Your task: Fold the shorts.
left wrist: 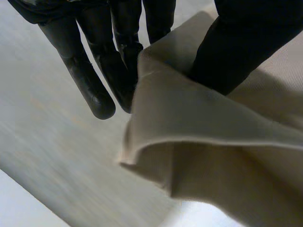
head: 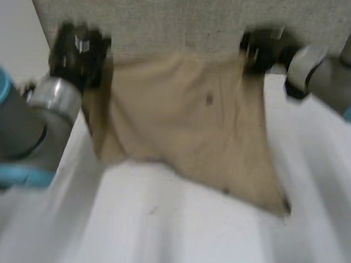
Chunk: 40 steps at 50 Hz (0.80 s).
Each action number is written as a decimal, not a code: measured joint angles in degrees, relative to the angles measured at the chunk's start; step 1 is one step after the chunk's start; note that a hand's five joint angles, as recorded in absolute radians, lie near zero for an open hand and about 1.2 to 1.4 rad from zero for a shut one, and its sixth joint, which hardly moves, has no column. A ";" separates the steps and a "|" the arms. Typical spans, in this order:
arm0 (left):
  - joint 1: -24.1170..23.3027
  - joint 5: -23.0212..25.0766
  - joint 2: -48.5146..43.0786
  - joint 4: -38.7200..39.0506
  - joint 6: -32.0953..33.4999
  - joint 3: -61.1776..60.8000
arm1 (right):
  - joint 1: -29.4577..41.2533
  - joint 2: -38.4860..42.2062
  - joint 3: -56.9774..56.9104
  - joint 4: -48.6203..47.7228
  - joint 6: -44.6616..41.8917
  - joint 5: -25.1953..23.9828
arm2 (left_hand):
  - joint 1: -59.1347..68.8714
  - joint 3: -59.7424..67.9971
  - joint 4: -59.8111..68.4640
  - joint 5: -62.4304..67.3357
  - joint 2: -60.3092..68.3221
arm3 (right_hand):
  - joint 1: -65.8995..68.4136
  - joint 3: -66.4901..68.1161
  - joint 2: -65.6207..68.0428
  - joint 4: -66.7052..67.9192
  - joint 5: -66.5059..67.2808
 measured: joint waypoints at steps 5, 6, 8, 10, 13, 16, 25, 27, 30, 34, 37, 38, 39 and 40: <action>0.12 -0.07 -8.37 10.75 5.23 20.18 | 0.59 -2.54 -10.82 -15.60 -1.03 4.73 | 0.00 0.01 0.02 0.00 0.00 | 0.00 0.00 0.00 0.00 0.00; 0.14 -0.12 -9.27 12.59 5.90 23.41 | 0.82 -3.42 -11.42 -18.76 -1.24 5.53 | 0.00 0.01 0.02 0.00 0.00 | 0.00 0.00 0.00 0.00 0.00; 0.16 -0.27 -10.71 16.51 6.91 29.82 | 1.31 -5.39 -11.46 -24.59 -1.70 6.95 | 0.00 0.01 0.05 0.00 0.01 | 0.00 0.00 0.00 0.00 0.00; 0.10 -0.46 -11.40 19.90 6.90 34.35 | 1.71 -7.43 -10.13 -29.13 -2.21 7.91 | 0.00 0.01 0.05 0.00 0.01 | 0.00 0.00 0.00 0.00 0.00; 0.02 -0.67 -11.24 22.46 5.31 35.33 | 2.16 -10.91 -5.54 -34.25 -3.20 8.66 | 0.00 0.01 0.05 0.00 0.01 | 0.00 0.00 0.00 0.00 0.00; 0.12 -0.73 -10.06 23.08 3.56 32.10 | 2.35 -13.21 -0.62 -35.90 -3.99 8.56 | 0.00 0.01 0.10 0.00 0.01 | 0.00 0.00 0.00 0.00 0.00; 0.84 -0.48 -4.98 22.77 -0.22 10.61 | 2.36 -15.72 16.45 -35.44 -6.42 7.70 | 0.00 0.01 0.17 0.00 0.01 | 0.00 0.00 0.00 0.00 0.00; 0.87 -0.36 -4.56 22.64 -0.51 2.56 | 2.33 -15.35 24.59 -35.27 -7.24 7.41 | 0.00 0.01 0.17 0.00 0.01 | 0.00 0.00 0.00 0.01 0.00; 0.74 -0.22 -5.36 22.62 -0.47 -4.66 | 2.34 -13.54 32.18 -35.26 -8.18 6.89 | 0.00 0.01 0.18 0.00 0.01 | 0.00 0.00 0.00 0.01 0.00; 0.34 -0.17 -7.35 22.58 -0.22 -9.47 | 2.38 -11.06 37.05 -35.04 -9.45 6.64 | 0.00 0.01 0.18 0.00 0.01 | 0.00 0.00 0.00 0.01 0.00; -0.97 -0.26 -11.29 22.31 0.56 -14.52 | 2.46 -7.36 42.85 -33.80 -12.58 6.63 | 0.00 0.01 0.19 0.00 0.01 | 0.00 0.00 0.00 0.01 0.00; -1.14 -0.29 -11.60 22.24 0.69 -14.91 | 2.48 -7.00 43.54 -33.39 -13.18 6.65 | 0.00 0.01 0.19 0.00 0.01 | 0.00 0.00 0.00 0.01 0.00; -1.58 -0.38 -12.19 21.70 1.27 -16.17 | 2.50 -6.77 44.08 -32.97 -13.72 6.66 | 0.00 0.01 0.20 0.00 0.02 | 0.00 0.00 0.00 0.01 0.00; -1.58 -0.38 -12.19 21.70 1.27 -16.17 | 2.50 -6.77 44.08 -32.97 -13.72 6.66 | 0.00 0.01 0.20 0.00 0.02 | 0.00 0.00 0.00 0.01 0.00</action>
